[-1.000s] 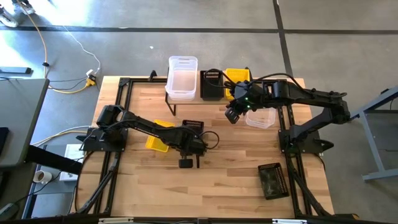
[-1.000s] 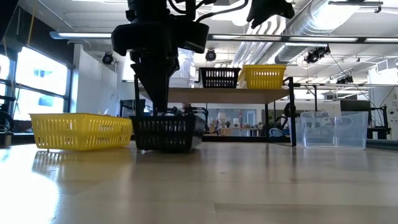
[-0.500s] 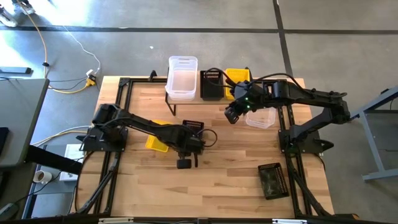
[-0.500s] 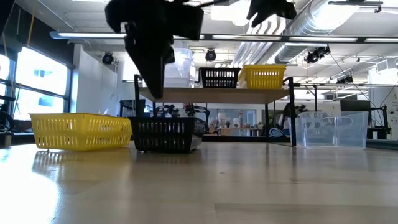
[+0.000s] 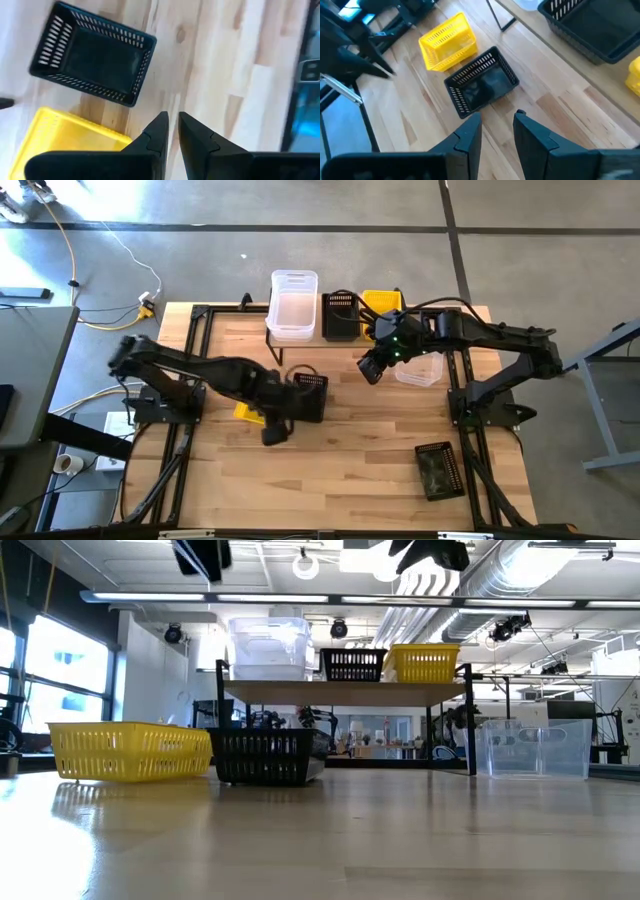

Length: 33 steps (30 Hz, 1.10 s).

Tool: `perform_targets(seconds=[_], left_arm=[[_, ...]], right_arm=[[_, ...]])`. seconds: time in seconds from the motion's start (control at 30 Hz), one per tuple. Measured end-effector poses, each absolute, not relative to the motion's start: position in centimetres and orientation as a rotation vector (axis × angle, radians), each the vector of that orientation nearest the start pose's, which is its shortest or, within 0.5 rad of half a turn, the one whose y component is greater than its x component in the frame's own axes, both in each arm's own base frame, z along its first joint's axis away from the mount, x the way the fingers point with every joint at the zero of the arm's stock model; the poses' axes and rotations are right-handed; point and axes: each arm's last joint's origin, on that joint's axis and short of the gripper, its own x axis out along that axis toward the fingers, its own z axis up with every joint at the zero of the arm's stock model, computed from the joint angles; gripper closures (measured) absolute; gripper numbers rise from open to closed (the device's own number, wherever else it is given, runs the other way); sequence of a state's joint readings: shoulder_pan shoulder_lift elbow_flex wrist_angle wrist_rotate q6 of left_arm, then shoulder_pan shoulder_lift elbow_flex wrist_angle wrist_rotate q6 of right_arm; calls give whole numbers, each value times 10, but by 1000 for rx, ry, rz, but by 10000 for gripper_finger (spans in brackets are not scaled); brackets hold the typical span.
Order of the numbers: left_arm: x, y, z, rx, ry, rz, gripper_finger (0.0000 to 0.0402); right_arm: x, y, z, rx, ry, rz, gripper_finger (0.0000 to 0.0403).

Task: Stack baskets on shelf by color
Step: Stack the top black bin on top of the black bin

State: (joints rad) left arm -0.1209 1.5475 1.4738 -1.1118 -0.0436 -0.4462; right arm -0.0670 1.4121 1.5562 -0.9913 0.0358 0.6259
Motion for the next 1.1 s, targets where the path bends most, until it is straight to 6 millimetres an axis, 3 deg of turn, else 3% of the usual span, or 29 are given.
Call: perform_targets(seconds=[0.3,0.5,0.77,1.1], left_arm=[[244,-25,376,-207,905,295,367],[215,-18,398,-130,785,374,367],[189,-11,415,-23,690,442,367],[181,-9,419,130,688,438,367]], right_arm=[[301,-8,380,708,695,-383,277],[323,1,358,846,705,-498,241],[356,11,311,994,803,-647,236],[387,13,260,1107,857,-781,236]])
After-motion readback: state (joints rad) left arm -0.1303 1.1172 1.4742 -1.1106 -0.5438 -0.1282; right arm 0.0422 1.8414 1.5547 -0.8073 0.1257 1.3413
